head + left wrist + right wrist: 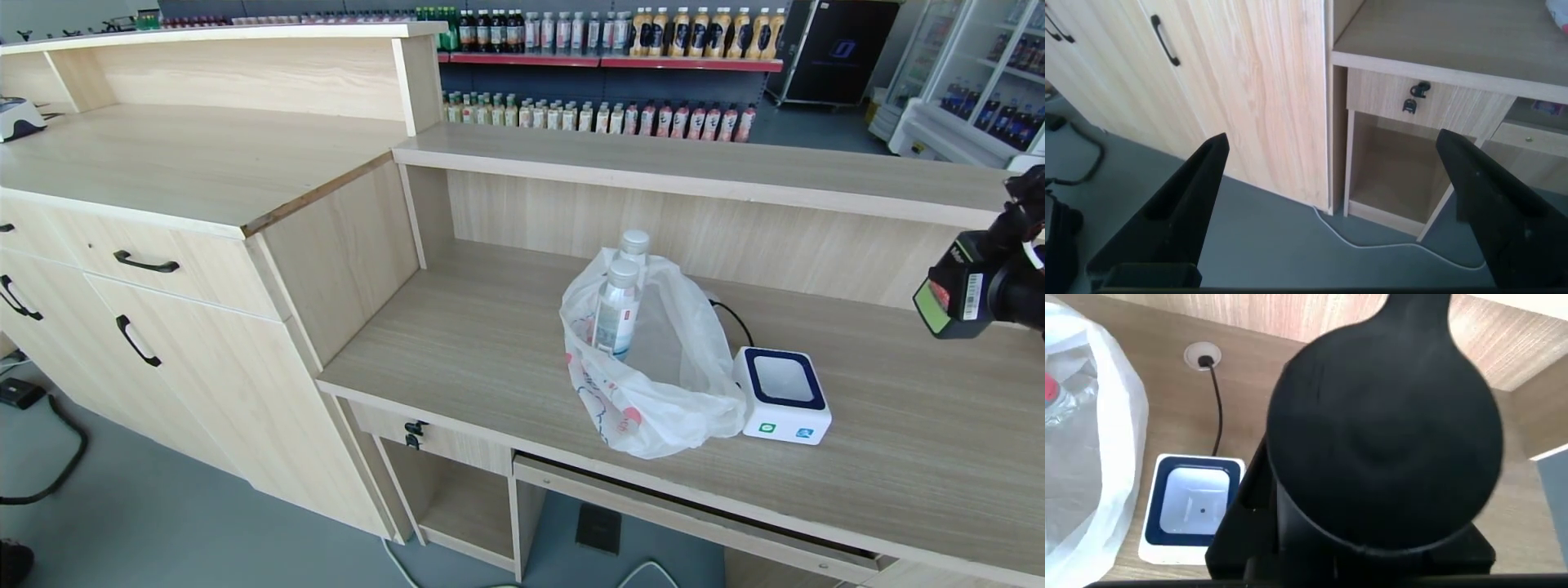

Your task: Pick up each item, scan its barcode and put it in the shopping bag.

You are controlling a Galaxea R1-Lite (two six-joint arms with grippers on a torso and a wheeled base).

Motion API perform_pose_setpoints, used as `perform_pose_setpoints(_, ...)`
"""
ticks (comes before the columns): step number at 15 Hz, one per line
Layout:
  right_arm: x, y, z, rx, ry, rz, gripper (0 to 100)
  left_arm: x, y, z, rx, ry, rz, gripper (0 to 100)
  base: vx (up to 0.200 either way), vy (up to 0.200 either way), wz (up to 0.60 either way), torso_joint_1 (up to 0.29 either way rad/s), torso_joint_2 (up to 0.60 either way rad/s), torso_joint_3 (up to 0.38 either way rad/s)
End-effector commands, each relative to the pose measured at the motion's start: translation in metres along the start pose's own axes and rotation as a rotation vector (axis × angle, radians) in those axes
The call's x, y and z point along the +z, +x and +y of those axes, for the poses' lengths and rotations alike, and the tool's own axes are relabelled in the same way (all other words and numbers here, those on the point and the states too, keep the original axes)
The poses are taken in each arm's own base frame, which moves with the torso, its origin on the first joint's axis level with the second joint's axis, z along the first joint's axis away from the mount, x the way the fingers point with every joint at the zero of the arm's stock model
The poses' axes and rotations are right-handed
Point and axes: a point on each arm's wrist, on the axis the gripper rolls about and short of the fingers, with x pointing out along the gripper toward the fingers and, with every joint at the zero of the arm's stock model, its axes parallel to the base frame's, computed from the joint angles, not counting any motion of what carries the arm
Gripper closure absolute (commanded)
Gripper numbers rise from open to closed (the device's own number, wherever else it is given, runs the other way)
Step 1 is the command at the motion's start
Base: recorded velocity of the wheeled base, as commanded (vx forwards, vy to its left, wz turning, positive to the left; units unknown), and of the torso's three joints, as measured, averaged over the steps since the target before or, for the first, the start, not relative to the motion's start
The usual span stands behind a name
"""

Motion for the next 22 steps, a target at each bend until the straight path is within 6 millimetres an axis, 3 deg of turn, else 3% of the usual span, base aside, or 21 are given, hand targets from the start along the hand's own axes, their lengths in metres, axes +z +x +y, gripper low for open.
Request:
perform_pose_setpoints(1,0.007,-0.016,-0.002,-0.011,0.011,-0.040,100,0.000,0.000,0.000,0.001,0.000,0.000,0,0.000,0.000,0.60,0.002,0.01,-0.002)
perform_pose_setpoints(5,0.012,-0.030,0.008,0.051,0.023,-0.056,100,0.000,0.000,0.000,0.001,0.000,0.000,0,0.000,0.000,0.60,0.001,0.00,0.004)
perform_pose_setpoints(10,0.004,-0.018,0.010,0.049,-0.007,-0.021,100,0.000,0.000,0.000,0.001,0.000,0.000,0,0.000,0.000,0.12,0.002,0.00,0.000)
perform_pose_setpoints(17,-0.040,0.057,0.029,0.131,0.013,0.131,100,0.000,0.000,0.000,-0.001,0.000,0.001,0,0.000,0.000,0.00,0.000,0.00,0.000)
perform_pose_setpoints(20,-0.055,0.083,0.039,0.223,0.013,0.108,100,0.000,0.000,0.000,0.000,0.000,0.000,0,0.000,0.000,0.00,0.000,0.00,0.000)
perform_pose_setpoints(22,-0.063,0.090,0.042,0.276,-0.020,0.116,100,0.000,0.000,0.000,0.000,0.000,0.000,0,0.000,0.000,0.00,0.000,0.00,0.000)
